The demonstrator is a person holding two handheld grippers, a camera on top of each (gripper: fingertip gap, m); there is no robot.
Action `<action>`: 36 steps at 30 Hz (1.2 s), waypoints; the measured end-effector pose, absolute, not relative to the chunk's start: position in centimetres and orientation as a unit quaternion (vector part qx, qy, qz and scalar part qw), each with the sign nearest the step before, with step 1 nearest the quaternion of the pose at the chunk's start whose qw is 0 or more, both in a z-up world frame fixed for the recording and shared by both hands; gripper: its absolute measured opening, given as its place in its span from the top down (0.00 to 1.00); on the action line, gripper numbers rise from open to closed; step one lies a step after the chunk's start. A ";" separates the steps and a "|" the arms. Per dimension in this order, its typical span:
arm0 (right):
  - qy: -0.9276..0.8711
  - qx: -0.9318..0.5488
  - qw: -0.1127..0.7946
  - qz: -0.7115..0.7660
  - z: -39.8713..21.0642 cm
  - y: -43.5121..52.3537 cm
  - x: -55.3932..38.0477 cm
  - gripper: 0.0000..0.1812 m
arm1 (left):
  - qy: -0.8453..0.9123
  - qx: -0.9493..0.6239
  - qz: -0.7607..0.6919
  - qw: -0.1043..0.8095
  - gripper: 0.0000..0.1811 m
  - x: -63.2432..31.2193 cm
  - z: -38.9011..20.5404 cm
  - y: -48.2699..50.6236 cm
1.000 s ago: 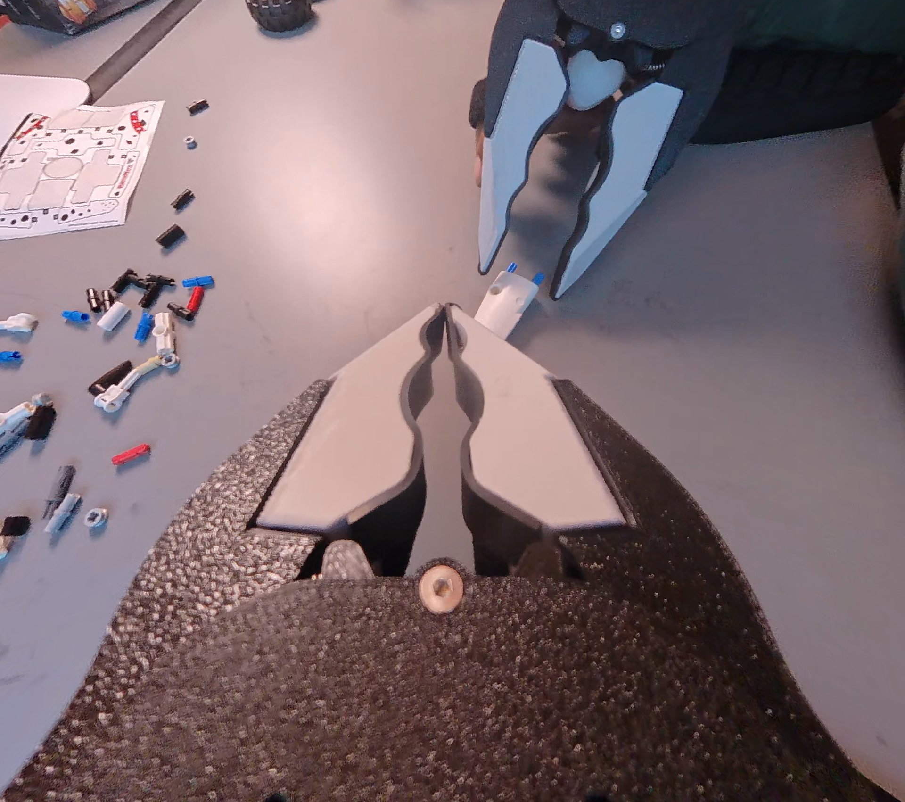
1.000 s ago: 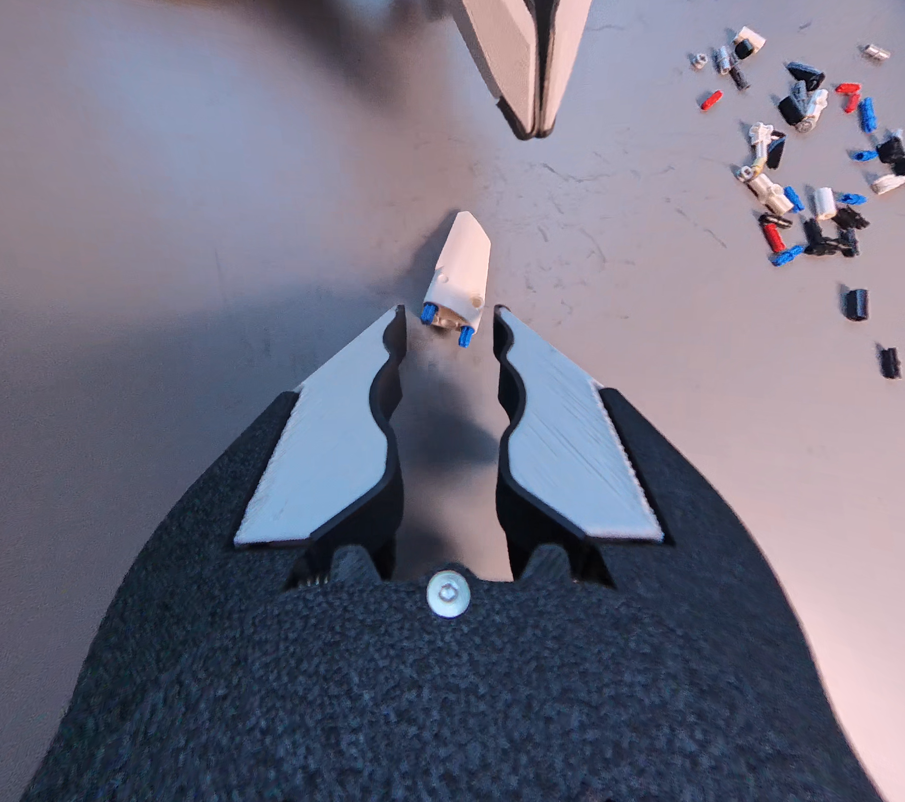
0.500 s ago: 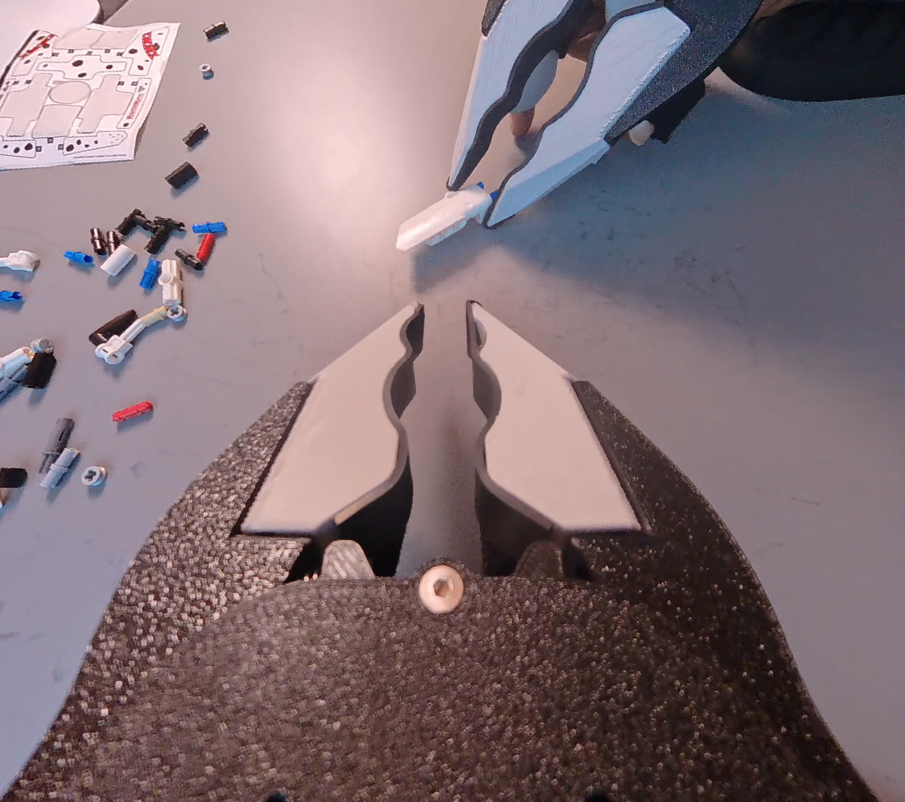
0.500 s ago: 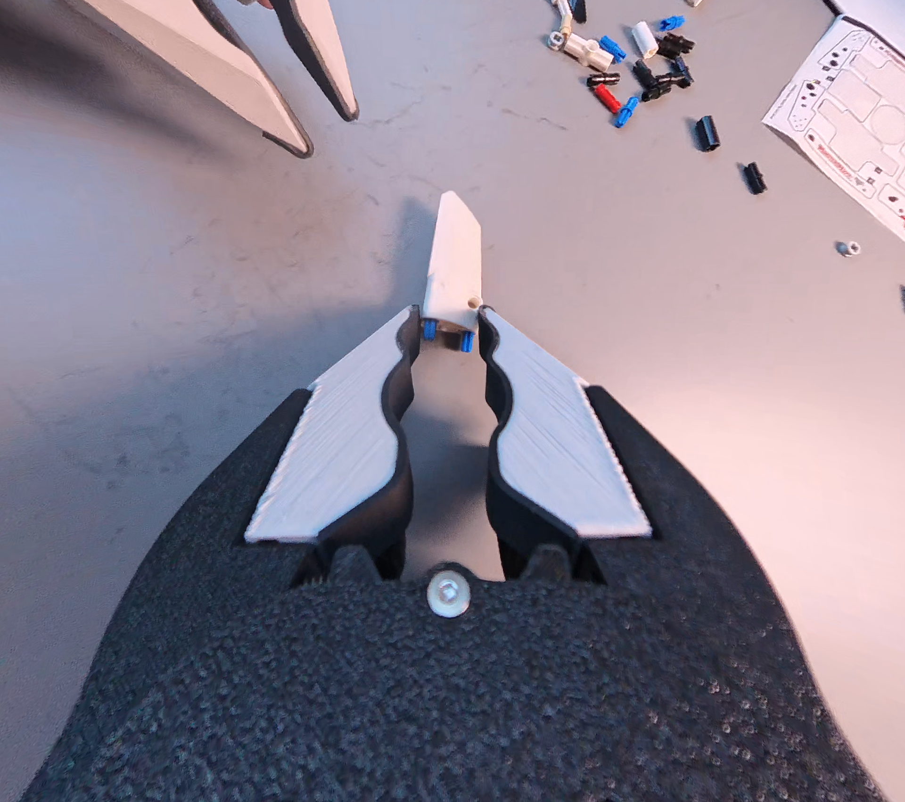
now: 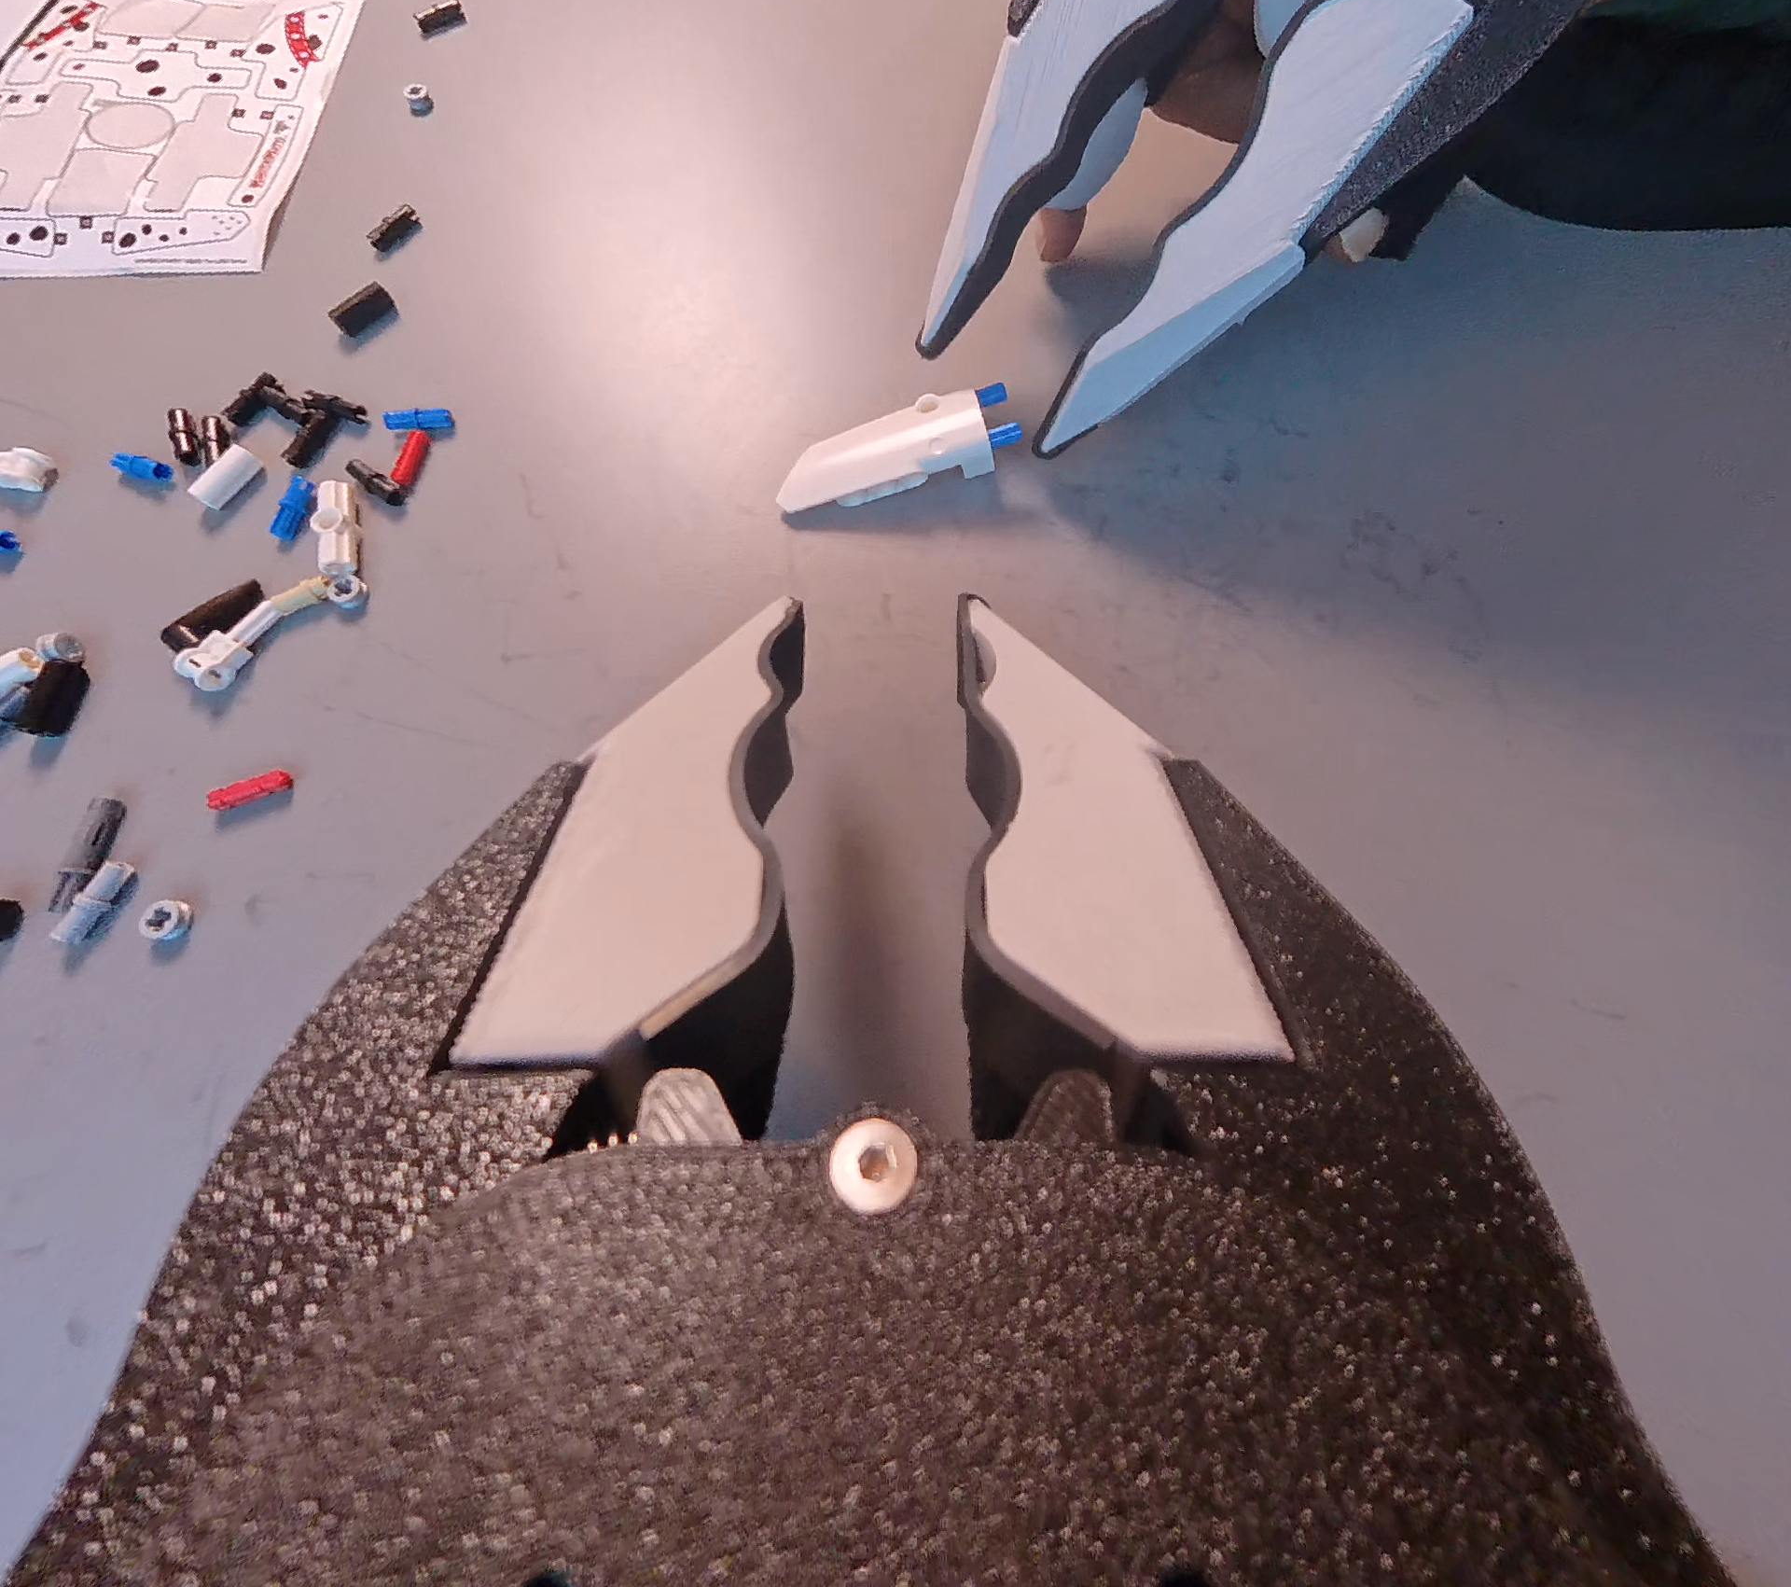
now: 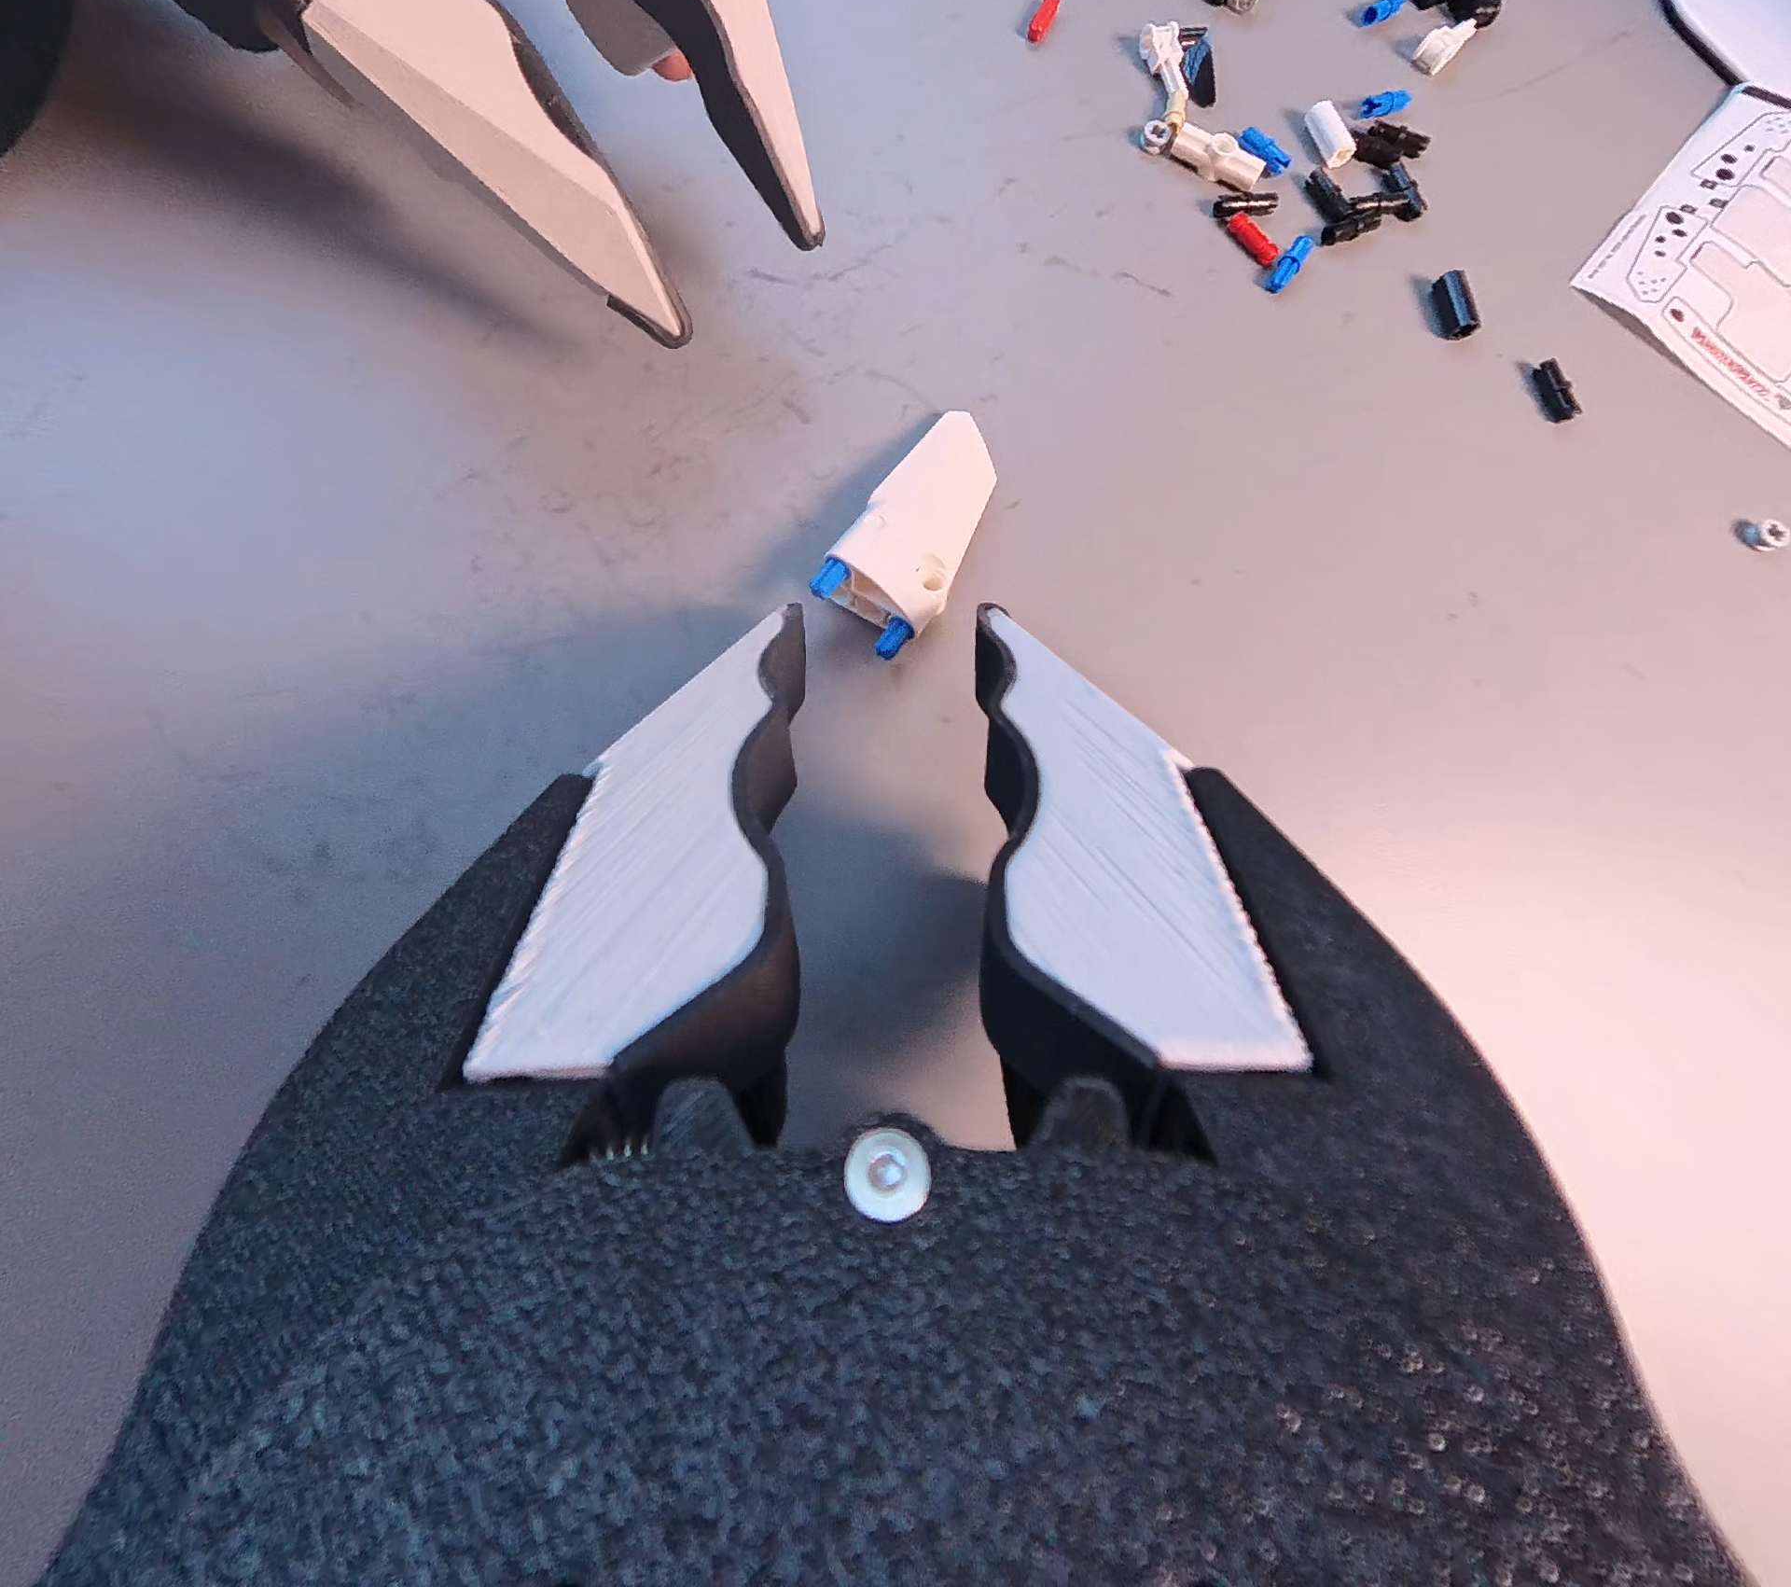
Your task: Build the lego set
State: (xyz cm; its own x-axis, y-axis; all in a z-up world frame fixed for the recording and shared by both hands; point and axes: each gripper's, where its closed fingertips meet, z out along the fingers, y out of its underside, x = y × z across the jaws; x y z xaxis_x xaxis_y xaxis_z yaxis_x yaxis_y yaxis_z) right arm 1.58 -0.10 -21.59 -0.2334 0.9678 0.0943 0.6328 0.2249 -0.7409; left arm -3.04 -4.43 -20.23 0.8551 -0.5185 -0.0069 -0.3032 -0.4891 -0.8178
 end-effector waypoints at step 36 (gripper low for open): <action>-0.707 -0.553 0.319 0.305 -20.6 2.7 1.5 0.86 | -0.025 -0.878 0.030 0.477 0.87 -20.0 -19.6 -0.2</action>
State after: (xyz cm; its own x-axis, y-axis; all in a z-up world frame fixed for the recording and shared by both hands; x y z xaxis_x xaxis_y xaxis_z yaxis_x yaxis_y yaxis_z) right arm 1.55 2.67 -20.57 -0.1865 0.9759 0.1136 0.5872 0.2034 -0.7835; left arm -20.03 -0.17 -19.65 0.9969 0.0730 -0.0280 0.0163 -0.5441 -0.8389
